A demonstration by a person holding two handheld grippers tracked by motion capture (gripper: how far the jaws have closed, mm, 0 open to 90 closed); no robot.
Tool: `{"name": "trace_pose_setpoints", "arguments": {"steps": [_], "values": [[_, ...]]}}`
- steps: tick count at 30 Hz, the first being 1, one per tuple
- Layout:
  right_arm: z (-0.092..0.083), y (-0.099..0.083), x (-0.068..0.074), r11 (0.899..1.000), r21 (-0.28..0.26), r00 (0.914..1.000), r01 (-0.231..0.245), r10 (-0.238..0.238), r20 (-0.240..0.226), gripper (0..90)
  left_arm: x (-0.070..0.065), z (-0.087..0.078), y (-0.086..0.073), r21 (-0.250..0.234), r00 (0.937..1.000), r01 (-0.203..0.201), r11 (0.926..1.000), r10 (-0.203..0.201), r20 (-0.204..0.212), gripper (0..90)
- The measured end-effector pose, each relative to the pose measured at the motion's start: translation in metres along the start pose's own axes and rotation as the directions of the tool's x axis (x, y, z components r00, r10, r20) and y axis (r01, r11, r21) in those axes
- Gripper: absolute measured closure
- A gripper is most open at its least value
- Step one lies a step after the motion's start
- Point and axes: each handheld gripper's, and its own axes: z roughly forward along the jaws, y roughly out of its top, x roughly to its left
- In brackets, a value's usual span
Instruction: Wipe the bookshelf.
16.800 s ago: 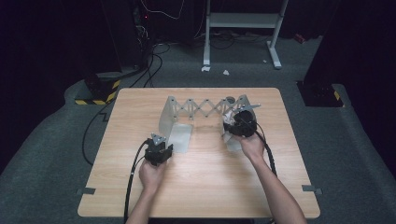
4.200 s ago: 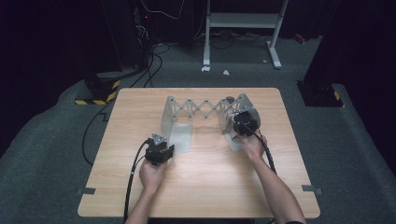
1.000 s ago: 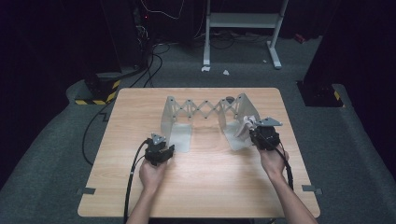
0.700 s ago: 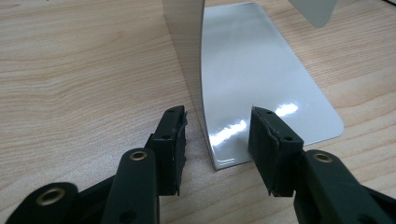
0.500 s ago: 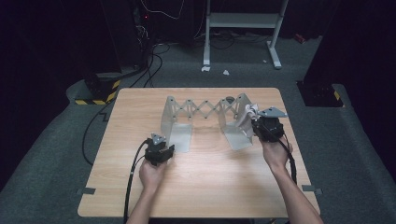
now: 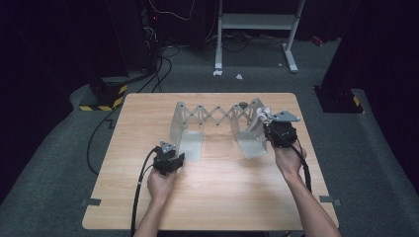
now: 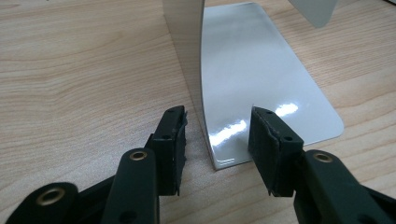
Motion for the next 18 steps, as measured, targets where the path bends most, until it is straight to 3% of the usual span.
{"name": "trace_pose_setpoints", "arguments": {"steps": [5, 18], "values": [[0.008, 0.004, 0.003, 1.000, 0.012, 0.9998, 0.018, -0.018, 0.001, 77.0, 0.000, 0.000, 0.000, 0.000, 1.0000, -0.001, 1.0000, 0.001, 0.001, 56.1], [0.043, -0.006, 0.008, 0.994, 0.105, 0.9998, 0.019, -0.019, 0.006, 77.0, 0.000, 0.000, 0.000, 0.002, 1.0000, -0.005, 1.0000, 0.005, 0.000, 56.1]]}}
